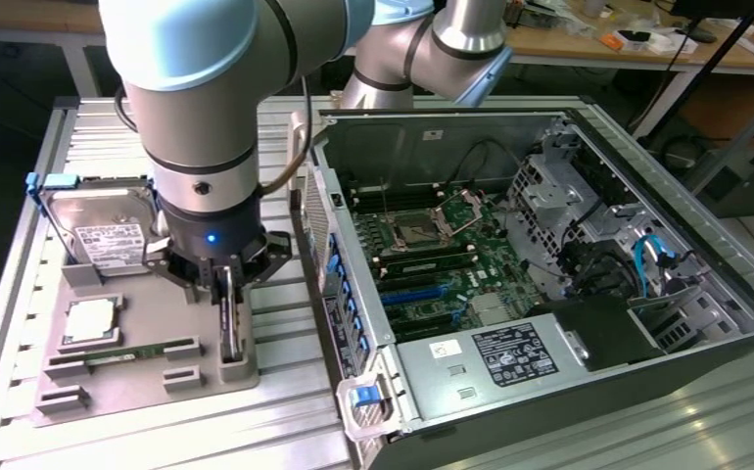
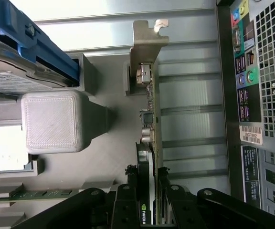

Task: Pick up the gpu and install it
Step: 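Pick up the gpu and move the gpu toward the slot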

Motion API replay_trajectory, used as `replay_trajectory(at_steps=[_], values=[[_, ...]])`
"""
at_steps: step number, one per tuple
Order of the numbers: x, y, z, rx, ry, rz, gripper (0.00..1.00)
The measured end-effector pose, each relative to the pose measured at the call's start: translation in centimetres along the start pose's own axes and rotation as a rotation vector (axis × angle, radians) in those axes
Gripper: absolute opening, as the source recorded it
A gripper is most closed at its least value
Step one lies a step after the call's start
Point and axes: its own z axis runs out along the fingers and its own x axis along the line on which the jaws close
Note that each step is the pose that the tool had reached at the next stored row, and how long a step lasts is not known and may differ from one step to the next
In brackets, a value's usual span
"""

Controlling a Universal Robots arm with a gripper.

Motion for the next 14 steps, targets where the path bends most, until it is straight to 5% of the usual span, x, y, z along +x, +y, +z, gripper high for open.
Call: replay_trajectory(at_steps=[14], values=[[0.0,0.1,-1.55,0.0,0.0,0.0,0.27]])
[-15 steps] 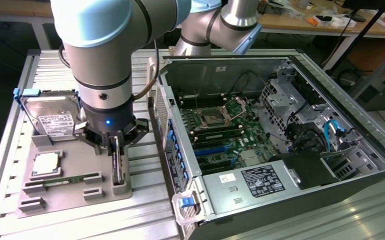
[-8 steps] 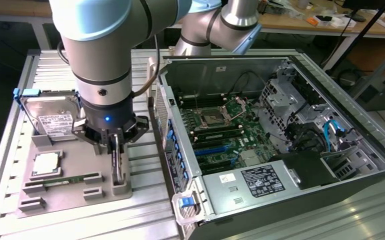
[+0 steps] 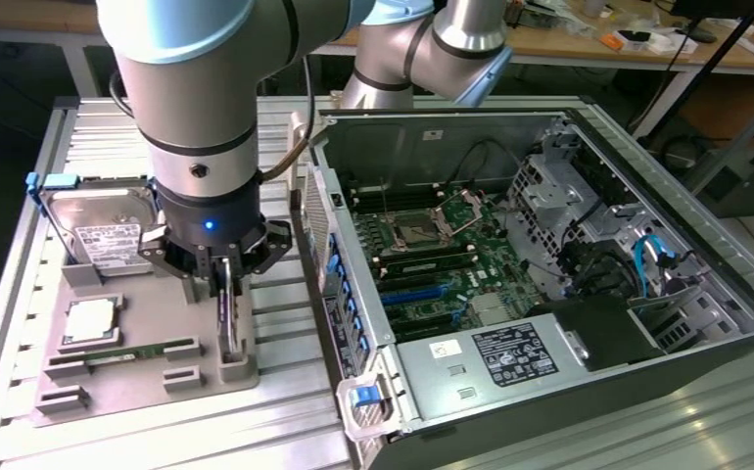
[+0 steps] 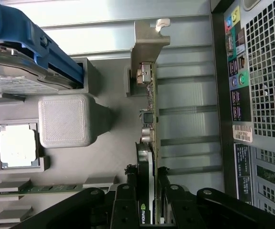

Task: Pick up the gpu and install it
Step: 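Pick up the gpu and move the gpu toward the slot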

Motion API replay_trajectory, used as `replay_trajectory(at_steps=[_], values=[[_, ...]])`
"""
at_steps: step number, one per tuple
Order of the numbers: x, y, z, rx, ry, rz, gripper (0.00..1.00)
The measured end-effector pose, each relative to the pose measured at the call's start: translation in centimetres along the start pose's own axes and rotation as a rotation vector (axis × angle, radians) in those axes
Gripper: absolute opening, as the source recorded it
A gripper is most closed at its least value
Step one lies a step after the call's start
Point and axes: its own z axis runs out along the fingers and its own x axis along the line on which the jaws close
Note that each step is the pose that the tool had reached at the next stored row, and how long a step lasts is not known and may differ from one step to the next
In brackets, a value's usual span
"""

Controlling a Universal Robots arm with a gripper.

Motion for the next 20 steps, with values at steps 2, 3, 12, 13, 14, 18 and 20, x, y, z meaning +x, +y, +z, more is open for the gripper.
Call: replay_trajectory(at_steps=[2,3,12,13,14,18,20], values=[[0.0,0.01,-0.19,0.0,0.0,0.0,0.27],[0.0,0.01,-0.2,-0.0001,0.0,0.0,0.27],[0.0,0.01,-0.2,0.0,0.0001,0.0,0.27],[0.0,0.01,-0.2,0.0001,0.0,0.0,0.27],[0.0,0.01,-0.2,0.0,0.0001,0.0,0.27],[0.0,0.02,-0.23,0.0,0.0,0.0,0.27],[0.0,0.02,-0.31,0.0001,0.0001,0.0,0.27]])
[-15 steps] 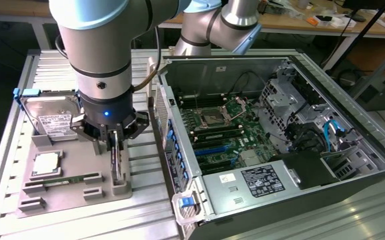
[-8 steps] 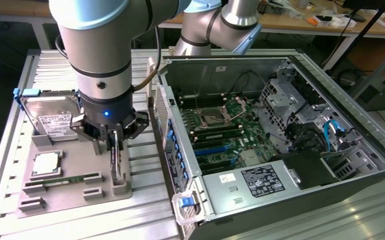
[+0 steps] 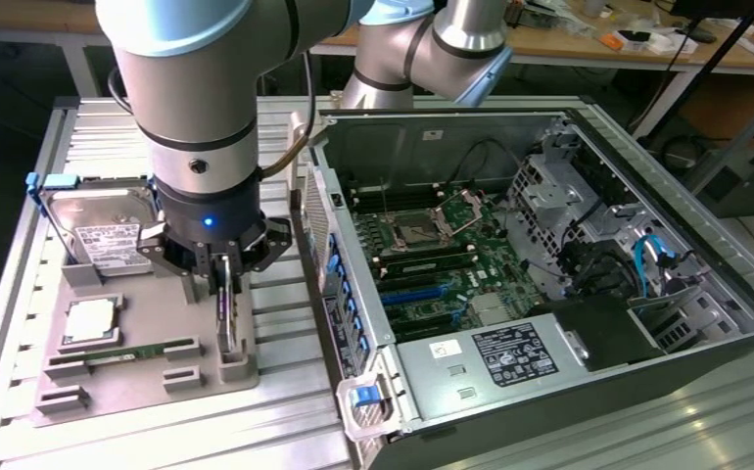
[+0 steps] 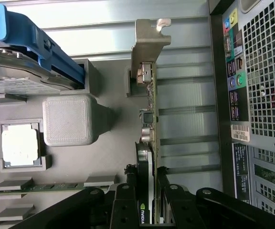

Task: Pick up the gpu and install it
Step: 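Pick up the gpu and move the gpu toward the slot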

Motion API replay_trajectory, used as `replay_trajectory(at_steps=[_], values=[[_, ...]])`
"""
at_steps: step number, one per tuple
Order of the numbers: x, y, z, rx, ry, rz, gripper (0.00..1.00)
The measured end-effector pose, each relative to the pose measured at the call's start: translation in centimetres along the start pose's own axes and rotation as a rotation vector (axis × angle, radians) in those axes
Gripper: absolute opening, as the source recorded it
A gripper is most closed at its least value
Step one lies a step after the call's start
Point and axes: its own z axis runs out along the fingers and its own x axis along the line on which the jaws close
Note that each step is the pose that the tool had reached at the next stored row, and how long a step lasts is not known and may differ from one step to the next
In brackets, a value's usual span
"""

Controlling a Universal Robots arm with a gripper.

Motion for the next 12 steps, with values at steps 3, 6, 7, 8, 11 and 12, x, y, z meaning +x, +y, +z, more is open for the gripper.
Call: replay_trajectory(at_steps=[3,6,7,8,11,12], values=[[0.0,0.02,-0.37,0.0,0.0,0.0,0.27],[0.0,0.04,-0.68,-0.0001,-0.0001,0.0,0.27],[0.0,0.05,-0.82,0.0,-0.0001,0.0,0.27],[0.0,0.06,-0.92,0.0,0.0,0.0,0.27],[0.0,0.08,-1.25,0.0,0.0,0.0,0.27],[0.0,0.09,-1.4,0.0,0.0,0.0,0.27]])
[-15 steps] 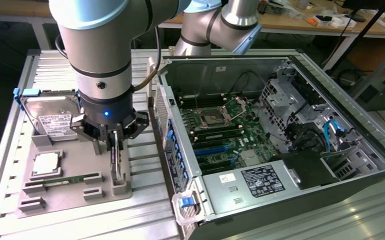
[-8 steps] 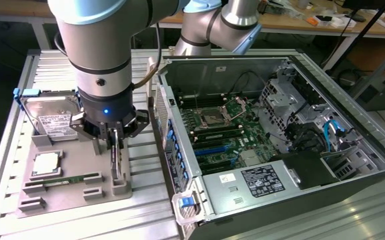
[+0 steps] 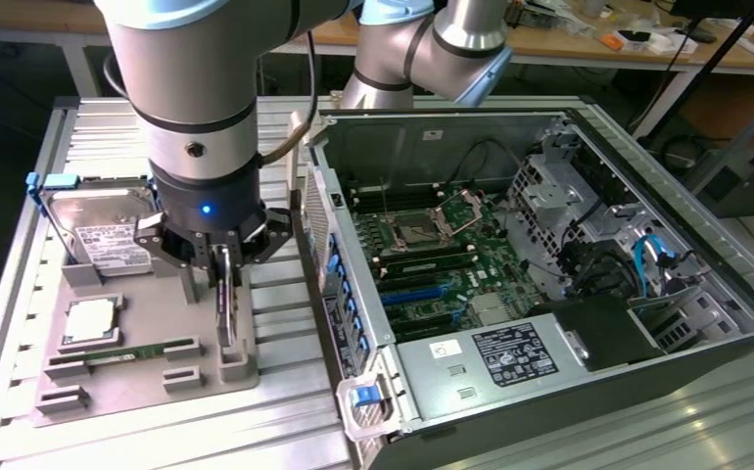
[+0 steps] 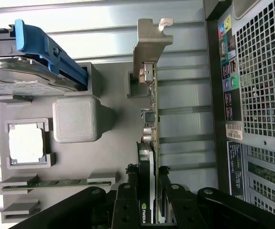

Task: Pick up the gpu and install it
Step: 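Pick up the gpu and move the gpu toward the slot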

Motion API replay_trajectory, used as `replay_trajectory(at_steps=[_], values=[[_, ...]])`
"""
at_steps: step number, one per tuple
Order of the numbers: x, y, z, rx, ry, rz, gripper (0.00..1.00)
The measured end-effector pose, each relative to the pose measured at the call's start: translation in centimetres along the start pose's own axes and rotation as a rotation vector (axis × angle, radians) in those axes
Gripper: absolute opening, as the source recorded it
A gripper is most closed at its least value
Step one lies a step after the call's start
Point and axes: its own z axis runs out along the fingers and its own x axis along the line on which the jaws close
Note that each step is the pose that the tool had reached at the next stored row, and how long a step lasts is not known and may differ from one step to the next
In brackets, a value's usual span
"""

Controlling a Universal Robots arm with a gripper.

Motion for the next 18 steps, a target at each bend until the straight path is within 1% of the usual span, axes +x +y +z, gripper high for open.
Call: replay_trajectory(at_steps=[18], values=[[0.0,0.14,-2.12,0.0,0.0,0.0,0.27]])
